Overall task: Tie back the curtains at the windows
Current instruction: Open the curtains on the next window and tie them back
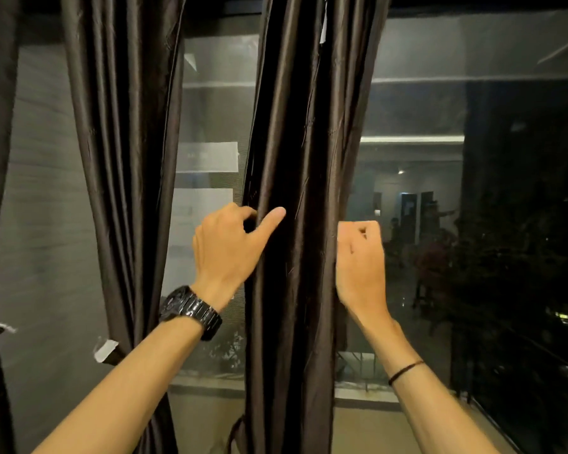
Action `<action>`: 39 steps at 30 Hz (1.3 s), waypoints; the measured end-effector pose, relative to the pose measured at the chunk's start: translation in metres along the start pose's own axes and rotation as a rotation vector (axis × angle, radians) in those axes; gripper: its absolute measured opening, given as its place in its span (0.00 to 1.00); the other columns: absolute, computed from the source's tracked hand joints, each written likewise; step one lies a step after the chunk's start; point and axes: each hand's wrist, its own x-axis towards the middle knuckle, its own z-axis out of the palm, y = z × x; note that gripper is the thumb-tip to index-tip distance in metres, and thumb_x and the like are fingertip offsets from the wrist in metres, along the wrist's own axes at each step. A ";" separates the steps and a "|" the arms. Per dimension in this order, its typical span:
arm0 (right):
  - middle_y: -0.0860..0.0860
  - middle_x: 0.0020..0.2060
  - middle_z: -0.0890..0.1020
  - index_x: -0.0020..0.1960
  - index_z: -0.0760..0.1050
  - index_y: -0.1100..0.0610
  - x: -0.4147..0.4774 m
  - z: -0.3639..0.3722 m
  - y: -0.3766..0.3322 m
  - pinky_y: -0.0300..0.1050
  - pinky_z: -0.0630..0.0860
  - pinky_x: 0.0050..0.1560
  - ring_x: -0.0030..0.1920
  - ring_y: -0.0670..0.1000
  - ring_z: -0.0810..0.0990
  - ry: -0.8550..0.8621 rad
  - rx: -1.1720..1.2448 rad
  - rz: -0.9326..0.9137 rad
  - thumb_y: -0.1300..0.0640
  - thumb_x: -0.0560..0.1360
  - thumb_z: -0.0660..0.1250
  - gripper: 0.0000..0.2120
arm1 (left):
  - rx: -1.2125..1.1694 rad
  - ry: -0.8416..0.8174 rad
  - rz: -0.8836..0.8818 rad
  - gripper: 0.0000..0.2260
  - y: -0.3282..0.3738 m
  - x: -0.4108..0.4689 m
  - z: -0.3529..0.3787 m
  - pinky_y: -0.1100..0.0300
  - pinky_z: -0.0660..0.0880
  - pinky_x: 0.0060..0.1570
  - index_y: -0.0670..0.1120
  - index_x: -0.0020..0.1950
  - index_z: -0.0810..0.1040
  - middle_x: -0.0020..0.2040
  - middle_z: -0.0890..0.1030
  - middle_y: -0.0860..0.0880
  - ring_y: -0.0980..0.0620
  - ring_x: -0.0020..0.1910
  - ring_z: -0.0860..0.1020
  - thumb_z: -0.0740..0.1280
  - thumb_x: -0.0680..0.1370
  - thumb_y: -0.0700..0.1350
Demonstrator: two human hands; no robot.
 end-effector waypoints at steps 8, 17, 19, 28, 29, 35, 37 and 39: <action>0.52 0.72 0.62 0.76 0.66 0.48 -0.028 0.015 0.001 0.53 0.71 0.68 0.70 0.54 0.64 -0.174 -0.225 -0.030 0.53 0.78 0.67 0.27 | 0.025 -0.121 0.108 0.22 0.020 -0.031 0.024 0.54 0.70 0.31 0.50 0.39 0.73 0.38 0.69 0.53 0.51 0.33 0.71 0.64 0.75 0.69; 0.42 0.45 0.70 0.50 0.69 0.50 -0.053 0.006 0.023 0.35 0.67 0.44 0.43 0.45 0.72 -0.078 -0.158 -0.012 0.54 0.79 0.69 0.08 | 0.011 -0.170 0.117 0.15 0.006 -0.059 0.036 0.59 0.62 0.30 0.43 0.36 0.77 0.35 0.68 0.54 0.51 0.30 0.69 0.77 0.75 0.50; 0.45 0.52 0.69 0.50 0.69 0.51 -0.068 0.004 0.029 0.40 0.71 0.50 0.50 0.49 0.72 -0.066 -0.199 -0.038 0.55 0.78 0.70 0.09 | -0.020 -0.236 0.117 0.10 0.003 -0.076 0.039 0.58 0.69 0.31 0.44 0.40 0.81 0.35 0.70 0.57 0.50 0.33 0.74 0.77 0.74 0.49; 0.48 0.65 0.73 0.55 0.69 0.54 -0.107 -0.005 0.040 0.46 0.77 0.61 0.60 0.47 0.78 -0.171 0.000 0.053 0.69 0.79 0.62 0.11 | 0.012 -0.321 0.061 0.28 0.012 -0.109 0.042 0.61 0.53 0.27 0.53 0.31 0.57 0.28 0.59 0.59 0.55 0.27 0.61 0.78 0.72 0.47; 0.51 0.67 0.75 0.56 0.67 0.52 -0.115 -0.006 0.041 0.46 0.77 0.59 0.60 0.48 0.79 -0.175 -0.006 0.063 0.70 0.78 0.61 0.15 | 0.018 -0.326 0.055 0.25 0.011 -0.112 0.044 0.59 0.55 0.28 0.51 0.31 0.61 0.29 0.60 0.58 0.53 0.28 0.64 0.77 0.73 0.49; 0.61 0.59 0.82 0.81 0.50 0.48 -0.162 -0.010 0.056 0.35 0.79 0.40 0.38 0.52 0.82 -0.207 -0.201 -0.119 0.68 0.80 0.61 0.36 | -0.022 -0.625 -0.176 0.16 0.011 -0.131 0.046 0.51 0.79 0.38 0.43 0.41 0.76 0.37 0.78 0.48 0.47 0.37 0.78 0.75 0.74 0.55; 0.58 0.74 0.72 0.82 0.44 0.43 -0.180 -0.009 0.056 0.38 0.81 0.48 0.50 0.53 0.84 -0.283 -0.214 -0.135 0.60 0.81 0.63 0.39 | -0.026 -0.695 -0.245 0.13 0.008 -0.142 0.047 0.49 0.82 0.41 0.43 0.44 0.76 0.41 0.79 0.46 0.45 0.42 0.79 0.75 0.75 0.51; 0.55 0.78 0.66 0.82 0.44 0.44 -0.199 -0.006 0.056 0.45 0.82 0.49 0.58 0.54 0.83 -0.331 -0.289 -0.131 0.48 0.78 0.65 0.41 | -0.058 -0.734 -0.277 0.11 0.006 -0.152 0.051 0.45 0.81 0.37 0.40 0.42 0.77 0.39 0.79 0.43 0.43 0.40 0.79 0.72 0.75 0.47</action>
